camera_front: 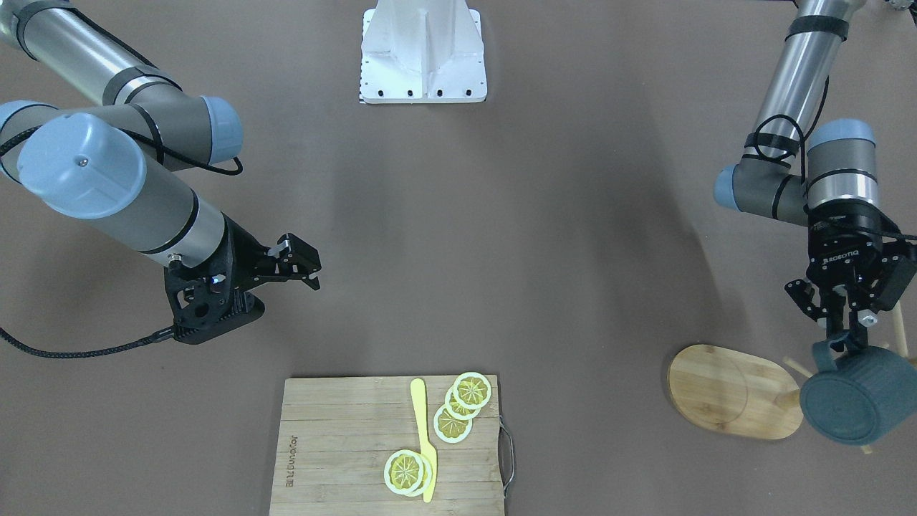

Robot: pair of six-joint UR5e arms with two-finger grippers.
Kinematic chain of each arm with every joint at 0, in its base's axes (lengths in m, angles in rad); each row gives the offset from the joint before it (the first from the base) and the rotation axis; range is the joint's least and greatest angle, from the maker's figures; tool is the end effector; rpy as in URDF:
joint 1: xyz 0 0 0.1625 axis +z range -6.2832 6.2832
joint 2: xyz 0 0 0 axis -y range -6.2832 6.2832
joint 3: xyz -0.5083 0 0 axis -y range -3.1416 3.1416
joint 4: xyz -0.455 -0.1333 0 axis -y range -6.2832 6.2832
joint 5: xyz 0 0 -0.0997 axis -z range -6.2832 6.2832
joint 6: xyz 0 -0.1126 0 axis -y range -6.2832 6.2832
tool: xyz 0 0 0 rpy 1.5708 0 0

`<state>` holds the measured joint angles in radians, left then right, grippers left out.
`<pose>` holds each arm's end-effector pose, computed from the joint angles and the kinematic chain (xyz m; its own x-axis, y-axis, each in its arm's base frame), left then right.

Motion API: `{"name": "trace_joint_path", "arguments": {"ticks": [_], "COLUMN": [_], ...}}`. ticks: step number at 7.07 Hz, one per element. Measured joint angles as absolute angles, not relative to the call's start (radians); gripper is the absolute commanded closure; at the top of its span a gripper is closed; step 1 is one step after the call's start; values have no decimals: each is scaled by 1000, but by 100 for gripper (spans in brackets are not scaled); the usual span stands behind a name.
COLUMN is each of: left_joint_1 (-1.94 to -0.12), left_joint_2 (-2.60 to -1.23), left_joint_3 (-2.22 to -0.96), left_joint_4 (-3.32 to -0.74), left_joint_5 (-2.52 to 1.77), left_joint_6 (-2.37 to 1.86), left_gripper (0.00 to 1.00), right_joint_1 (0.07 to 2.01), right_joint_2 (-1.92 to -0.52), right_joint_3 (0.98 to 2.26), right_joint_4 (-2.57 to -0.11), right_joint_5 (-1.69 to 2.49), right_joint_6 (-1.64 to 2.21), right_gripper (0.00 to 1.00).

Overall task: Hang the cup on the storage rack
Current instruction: 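Hook the mug handle onto a rack peg with the left gripper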

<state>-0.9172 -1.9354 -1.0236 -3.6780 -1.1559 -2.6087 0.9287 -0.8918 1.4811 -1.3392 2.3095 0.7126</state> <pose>0.2782 -0.6571 0.5908 -0.9309 -0.0810 -0.3563 0.3044 0.3671 -0.8789 -0.4488 -0.6962 0.2890 0.4916 -0.2767 0.8257 0.1147 0.9605 0.2537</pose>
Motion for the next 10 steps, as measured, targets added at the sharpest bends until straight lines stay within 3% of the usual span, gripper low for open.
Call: {"name": "trace_joint_path", "arguments": {"ticks": [6, 7, 8, 9, 10], "left_joint_1": [-912, -910, -909, -909, -908], "left_joint_2": [-1911, -1908, -1906, -1903, -1897], "left_joint_3": [-995, -995, -994, -994, -995], "left_joint_4": [-3682, -3683, -3683, -3683, -3683], "left_joint_5": [-1157, -1157, -1157, -1158, -1158], "left_joint_6": [-2625, -2626, -2627, -2634, -2649], "left_gripper": [100, 64, 42, 2, 1], "right_joint_1": [921, 921, 921, 920, 920], "right_joint_2": [-890, -890, -890, -890, -890], "right_joint_3": [1481, 1481, 1481, 1482, 1482], "right_joint_4": [-1339, -1339, -1339, -1339, -1339], "right_joint_5": [2304, 2304, 2304, 2304, 2304], "right_joint_6": [719, 719, 719, 719, 720], "right_gripper": [0, 0, 0, 0, 0]}}
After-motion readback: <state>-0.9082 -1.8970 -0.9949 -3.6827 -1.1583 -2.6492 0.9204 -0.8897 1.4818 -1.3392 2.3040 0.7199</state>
